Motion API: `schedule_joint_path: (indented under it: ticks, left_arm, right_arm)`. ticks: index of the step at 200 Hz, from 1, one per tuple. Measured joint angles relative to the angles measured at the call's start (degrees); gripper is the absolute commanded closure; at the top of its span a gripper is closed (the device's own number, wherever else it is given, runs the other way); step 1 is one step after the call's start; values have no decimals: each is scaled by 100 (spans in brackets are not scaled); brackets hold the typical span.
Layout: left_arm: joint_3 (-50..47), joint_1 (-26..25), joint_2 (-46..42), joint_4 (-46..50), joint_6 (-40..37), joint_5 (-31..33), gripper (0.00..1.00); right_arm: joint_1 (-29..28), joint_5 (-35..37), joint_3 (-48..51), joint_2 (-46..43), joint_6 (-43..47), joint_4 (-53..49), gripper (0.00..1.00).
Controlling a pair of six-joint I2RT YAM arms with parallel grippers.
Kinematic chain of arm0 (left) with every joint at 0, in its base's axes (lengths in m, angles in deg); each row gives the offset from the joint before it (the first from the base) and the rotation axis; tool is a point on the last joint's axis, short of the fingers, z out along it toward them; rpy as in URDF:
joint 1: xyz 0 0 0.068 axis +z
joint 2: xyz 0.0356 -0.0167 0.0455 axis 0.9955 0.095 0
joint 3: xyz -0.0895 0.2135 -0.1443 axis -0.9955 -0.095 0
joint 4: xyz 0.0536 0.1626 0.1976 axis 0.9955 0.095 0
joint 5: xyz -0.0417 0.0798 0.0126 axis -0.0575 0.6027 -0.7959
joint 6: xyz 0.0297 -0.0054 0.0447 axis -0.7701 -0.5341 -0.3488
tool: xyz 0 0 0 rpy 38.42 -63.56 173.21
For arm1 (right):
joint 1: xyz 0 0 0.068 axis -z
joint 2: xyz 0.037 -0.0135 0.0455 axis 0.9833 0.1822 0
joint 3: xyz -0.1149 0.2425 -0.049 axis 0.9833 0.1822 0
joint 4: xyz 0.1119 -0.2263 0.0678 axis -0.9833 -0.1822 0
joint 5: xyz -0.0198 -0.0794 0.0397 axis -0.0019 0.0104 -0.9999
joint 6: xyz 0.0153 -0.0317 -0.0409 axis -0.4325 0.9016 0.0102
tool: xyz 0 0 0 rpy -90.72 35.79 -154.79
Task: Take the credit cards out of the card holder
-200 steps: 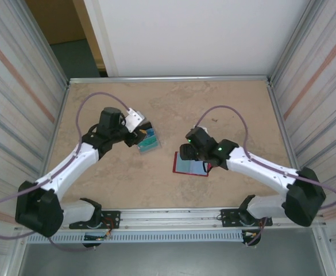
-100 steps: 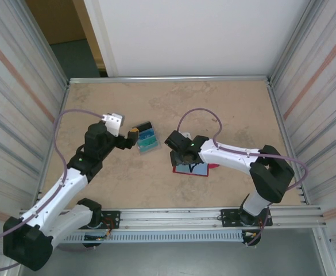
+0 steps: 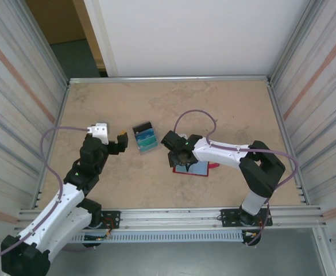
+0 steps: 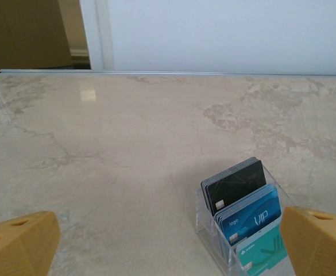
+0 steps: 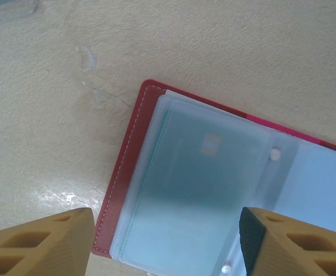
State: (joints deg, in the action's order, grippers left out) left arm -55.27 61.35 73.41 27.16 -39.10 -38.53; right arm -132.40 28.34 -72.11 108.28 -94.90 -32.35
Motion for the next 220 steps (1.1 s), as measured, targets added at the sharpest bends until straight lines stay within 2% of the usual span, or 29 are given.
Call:
schedule_joint_path:
  ticks: [33,93,163,220]
  left_arm:
    - [-90,0,-136,-9,157,94,1]
    - [-151,0,-133,-63,240,138,1]
    - [-153,0,-101,-63,284,138,1]
    - [-151,28,-42,-59,302,138,2]
  right_arm:
    - [44,0,0,11,-4,11,35]
    - [236,-153,2,205,-127,190,49]
    - [269,-282,48,238,-146,264,54]
    - [227,-299,59,258,-149,269,54]
